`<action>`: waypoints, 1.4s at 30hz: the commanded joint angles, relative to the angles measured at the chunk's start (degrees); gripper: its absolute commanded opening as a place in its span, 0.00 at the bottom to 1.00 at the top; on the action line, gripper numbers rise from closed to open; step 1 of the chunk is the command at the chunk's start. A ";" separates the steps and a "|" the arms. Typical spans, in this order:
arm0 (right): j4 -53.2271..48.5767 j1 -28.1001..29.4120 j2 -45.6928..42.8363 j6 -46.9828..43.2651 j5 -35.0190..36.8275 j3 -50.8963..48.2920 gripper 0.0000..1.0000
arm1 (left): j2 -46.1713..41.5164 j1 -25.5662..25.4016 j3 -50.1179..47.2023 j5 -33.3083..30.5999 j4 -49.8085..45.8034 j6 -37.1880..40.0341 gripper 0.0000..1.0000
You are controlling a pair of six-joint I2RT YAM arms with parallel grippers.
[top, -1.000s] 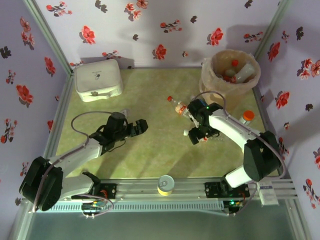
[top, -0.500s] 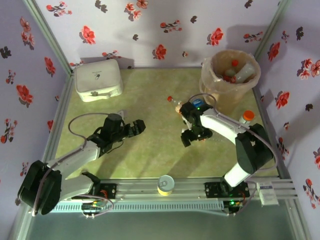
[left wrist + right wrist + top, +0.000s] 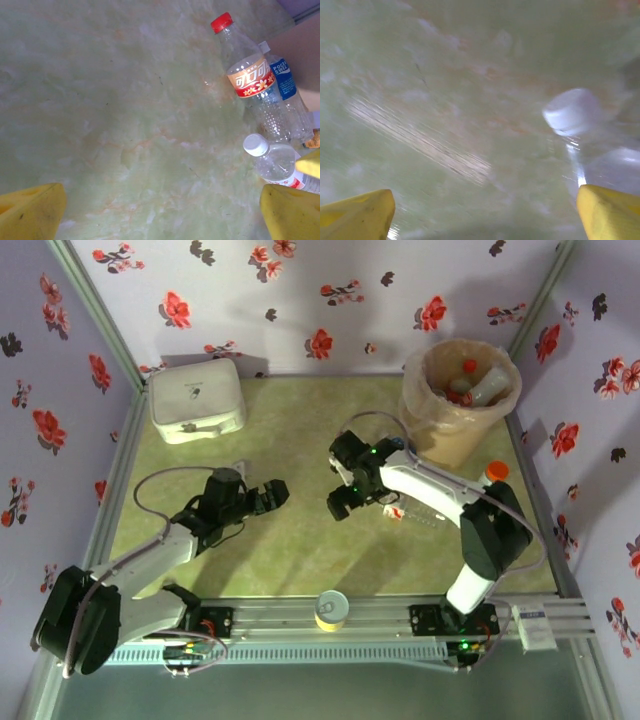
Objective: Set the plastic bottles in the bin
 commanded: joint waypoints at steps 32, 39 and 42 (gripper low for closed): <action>7.12 -11.89 -4.53 -24.23 8.78 -18.18 0.67 | 1.84 2.19 1.22 2.94 1.24 -0.71 0.99; 5.27 -9.05 -7.66 -20.23 7.79 -15.11 0.63 | 0.74 2.24 0.47 2.95 1.37 -0.92 0.99; 5.91 -7.80 -11.55 -17.47 4.73 -14.61 0.60 | -0.55 2.22 -0.95 3.59 4.39 -1.68 0.99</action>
